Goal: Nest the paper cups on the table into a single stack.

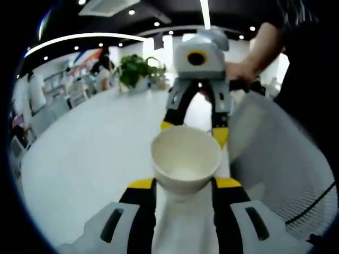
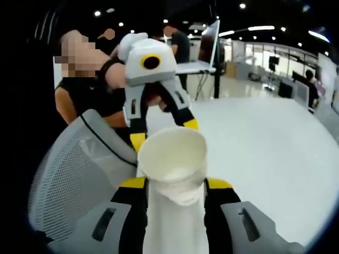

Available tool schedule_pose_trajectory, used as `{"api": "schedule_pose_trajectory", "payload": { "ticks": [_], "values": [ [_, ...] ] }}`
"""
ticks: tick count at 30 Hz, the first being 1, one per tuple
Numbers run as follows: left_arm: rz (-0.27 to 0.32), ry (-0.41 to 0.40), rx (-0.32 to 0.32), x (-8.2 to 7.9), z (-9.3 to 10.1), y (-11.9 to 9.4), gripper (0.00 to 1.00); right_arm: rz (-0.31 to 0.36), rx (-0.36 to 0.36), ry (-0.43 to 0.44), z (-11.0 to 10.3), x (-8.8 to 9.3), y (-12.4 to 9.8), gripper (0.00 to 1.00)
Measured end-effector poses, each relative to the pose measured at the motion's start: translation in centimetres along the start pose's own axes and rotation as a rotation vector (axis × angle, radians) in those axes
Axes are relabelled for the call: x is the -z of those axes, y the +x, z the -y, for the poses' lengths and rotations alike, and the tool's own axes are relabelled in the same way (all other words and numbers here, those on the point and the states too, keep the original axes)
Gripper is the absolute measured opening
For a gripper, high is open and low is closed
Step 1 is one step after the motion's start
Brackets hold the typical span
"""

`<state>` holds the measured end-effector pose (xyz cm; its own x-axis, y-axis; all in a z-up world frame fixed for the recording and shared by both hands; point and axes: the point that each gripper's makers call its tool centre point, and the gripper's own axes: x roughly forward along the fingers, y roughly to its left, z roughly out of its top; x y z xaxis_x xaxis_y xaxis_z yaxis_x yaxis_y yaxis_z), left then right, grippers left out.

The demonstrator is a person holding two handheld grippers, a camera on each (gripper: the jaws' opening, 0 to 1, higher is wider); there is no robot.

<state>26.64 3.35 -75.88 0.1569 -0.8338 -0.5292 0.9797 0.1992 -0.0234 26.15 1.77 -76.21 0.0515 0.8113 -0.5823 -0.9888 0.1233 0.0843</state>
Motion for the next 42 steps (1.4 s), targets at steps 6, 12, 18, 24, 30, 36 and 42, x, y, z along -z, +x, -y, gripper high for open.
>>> {"api": "schedule_pose_trajectory", "payload": {
  "ticks": [6, 12, 18, 24, 30, 36, 42],
  "values": [
    [-0.011, 0.034, 0.017, -1.1, -1.0, 0.6, 0.39, 0.019, 0.028, 0.012, 1.3, 0.0, -0.8, 0.38],
    [-0.027, 0.050, 0.036, -1.5, -2.4, 1.5, 0.39, 0.027, 0.049, 0.028, 2.8, 0.1, -1.3, 0.38],
    [-0.041, 0.069, 0.048, -2.2, -3.4, 2.2, 0.39, 0.034, 0.066, 0.037, 4.1, 0.3, -1.9, 0.38],
    [-0.041, 0.074, 0.054, -2.6, -4.6, 2.8, 0.39, 0.032, 0.073, 0.041, 5.5, 0.3, -2.2, 0.38],
    [-0.037, 0.084, 0.055, -3.2, -6.1, 3.3, 0.39, 0.033, 0.083, 0.038, 7.3, 0.2, -2.7, 0.37],
    [-0.027, 0.082, 0.051, -3.7, -7.7, 4.0, 0.39, 0.025, 0.085, 0.032, 8.9, 0.2, -3.0, 0.37],
    [-0.028, 0.082, 0.059, -3.9, -9.2, 4.8, 0.39, 0.021, 0.091, 0.041, 10.6, 0.5, -3.0, 0.37]
  ]
}}
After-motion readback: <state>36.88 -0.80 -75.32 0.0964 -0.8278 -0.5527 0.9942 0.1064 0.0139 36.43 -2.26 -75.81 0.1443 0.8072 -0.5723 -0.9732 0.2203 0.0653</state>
